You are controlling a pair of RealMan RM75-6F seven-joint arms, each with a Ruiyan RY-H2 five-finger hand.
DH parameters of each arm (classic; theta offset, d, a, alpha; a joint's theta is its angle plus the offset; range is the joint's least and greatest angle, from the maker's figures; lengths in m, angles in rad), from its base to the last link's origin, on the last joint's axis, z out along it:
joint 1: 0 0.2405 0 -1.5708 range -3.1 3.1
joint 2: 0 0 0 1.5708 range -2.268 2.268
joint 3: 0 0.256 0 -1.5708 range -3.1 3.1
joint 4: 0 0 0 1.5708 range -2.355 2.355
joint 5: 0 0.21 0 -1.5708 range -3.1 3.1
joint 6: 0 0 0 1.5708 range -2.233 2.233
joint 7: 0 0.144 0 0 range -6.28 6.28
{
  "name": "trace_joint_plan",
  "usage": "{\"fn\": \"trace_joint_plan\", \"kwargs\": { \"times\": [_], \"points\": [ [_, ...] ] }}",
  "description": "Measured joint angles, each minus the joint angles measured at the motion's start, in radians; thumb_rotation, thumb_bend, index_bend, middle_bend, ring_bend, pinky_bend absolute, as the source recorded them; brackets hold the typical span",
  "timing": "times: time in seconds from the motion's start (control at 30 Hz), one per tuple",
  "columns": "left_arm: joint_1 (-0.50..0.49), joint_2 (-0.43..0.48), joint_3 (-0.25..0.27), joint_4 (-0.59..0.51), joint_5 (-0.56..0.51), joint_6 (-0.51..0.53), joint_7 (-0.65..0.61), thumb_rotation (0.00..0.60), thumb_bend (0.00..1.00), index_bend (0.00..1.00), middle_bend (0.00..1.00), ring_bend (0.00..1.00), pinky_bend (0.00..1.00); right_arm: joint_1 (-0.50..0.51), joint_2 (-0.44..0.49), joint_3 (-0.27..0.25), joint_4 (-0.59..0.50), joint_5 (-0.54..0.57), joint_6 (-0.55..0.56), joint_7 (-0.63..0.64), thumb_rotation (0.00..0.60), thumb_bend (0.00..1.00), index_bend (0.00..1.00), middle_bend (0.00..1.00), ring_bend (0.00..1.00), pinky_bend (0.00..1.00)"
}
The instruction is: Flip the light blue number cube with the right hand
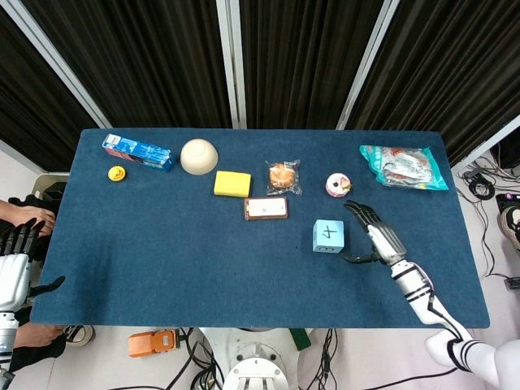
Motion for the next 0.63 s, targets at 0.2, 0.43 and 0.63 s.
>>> {"fn": "trace_joint_plan", "kwargs": {
  "times": [0.2,0.43,0.63],
  "points": [
    [-0.002,-0.029,-0.003,0.027,0.001,0.008,0.013,0.6,0.06,0.0,0.0,0.0,0.0,-0.066,0.205,0.011,-0.284,0.059,0.047,-0.317,0.561,0.24,0.0,0.03,0.0,0.0],
    [0.004,-0.081,0.002,0.08,0.035,0.045,-0.008,0.6,0.06,0.0,0.0,0.0,0.0,-0.229,0.51,-0.002,-0.652,0.144,0.15,-0.547,0.559,0.24,0.0,0.03,0.0,0.0],
    [0.025,-0.088,0.014,0.077,0.065,0.089,-0.017,0.6,0.06,0.0,0.0,0.0,0.0,-0.361,0.538,-0.031,-0.672,0.141,0.264,-0.504,0.56,0.24,0.0,0.03,0.0,0.0]
  ]
}}
